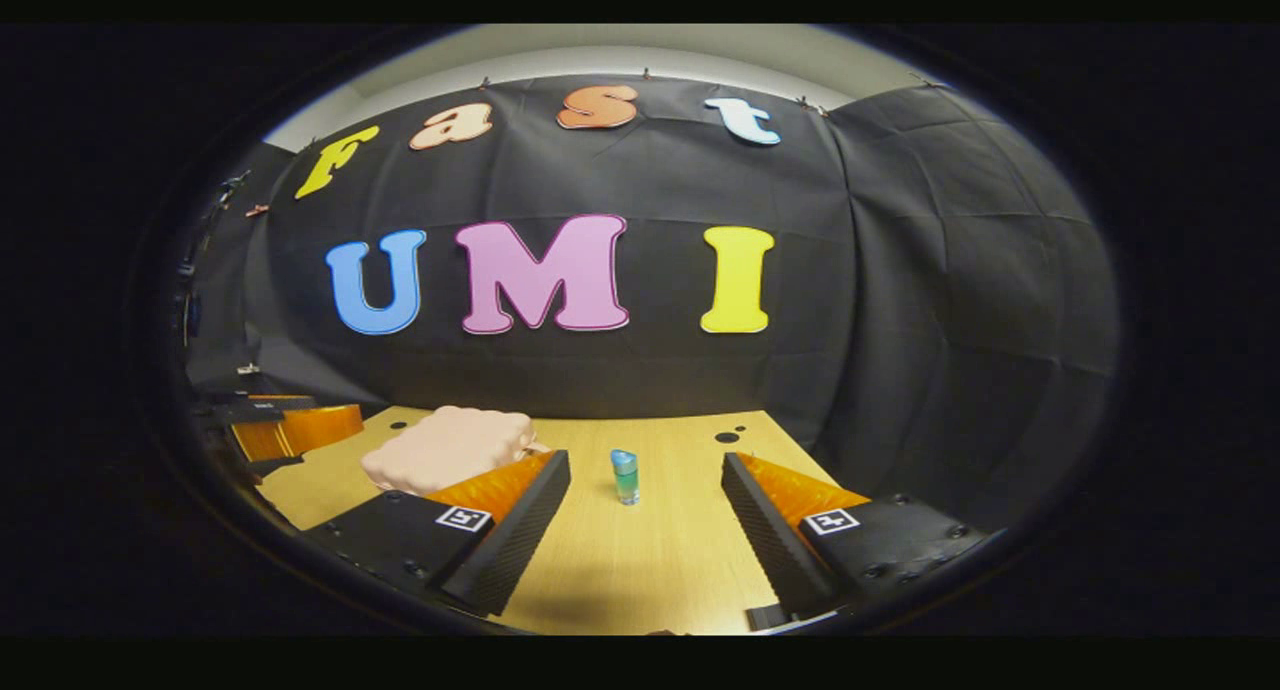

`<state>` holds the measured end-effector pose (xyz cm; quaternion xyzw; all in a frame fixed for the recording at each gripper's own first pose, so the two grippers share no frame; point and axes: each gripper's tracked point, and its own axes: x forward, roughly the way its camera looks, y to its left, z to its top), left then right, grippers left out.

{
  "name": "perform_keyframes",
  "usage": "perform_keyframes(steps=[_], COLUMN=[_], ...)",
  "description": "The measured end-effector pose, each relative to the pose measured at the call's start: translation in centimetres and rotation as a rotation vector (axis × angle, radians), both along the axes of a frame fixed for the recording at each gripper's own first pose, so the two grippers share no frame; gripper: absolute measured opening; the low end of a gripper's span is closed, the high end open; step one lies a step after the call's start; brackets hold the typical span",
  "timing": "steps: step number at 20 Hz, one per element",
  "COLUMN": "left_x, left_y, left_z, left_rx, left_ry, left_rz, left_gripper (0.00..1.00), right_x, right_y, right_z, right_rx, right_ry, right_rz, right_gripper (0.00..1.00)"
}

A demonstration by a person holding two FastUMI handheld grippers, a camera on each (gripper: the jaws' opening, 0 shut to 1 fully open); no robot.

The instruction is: First open the suitcase, pack the skin care products into it, and then close the suitcase.

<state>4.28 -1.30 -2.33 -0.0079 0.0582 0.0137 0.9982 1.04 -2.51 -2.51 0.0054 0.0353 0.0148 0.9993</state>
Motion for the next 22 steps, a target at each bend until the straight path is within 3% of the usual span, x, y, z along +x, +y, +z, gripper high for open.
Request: perform_keyframes(steps=[5,11,19,22], left_x=[5.7,15.7,25.6,27.4], left_y=[-2.3,-5.8,-7.2,-6.2], left_z=[-0.7,-5.5,-15.2,-19.3], left_rx=[0.027,-0.04,-0.051,0.003], left_ry=[0.029,0.143,0.358,0.474], left_rz=[-0.042,-0.098,-0.087,0.022], left_gripper=[0.98,0.98,0.94,0.92], right_x=[2.0,6.0,10.8,12.2], right_y=[-1.2,-2.1,-2.5,-2.5], right_z=[-0.1,-1.7,-4.3,-4.8], right_rx=[0.016,-0.005,0.032,0.035], right_ry=[0.006,0.035,0.103,0.117], right_rz=[-0.007,0.038,0.09,0.111], right_gripper=[0.97,0.97,0.97,0.97])
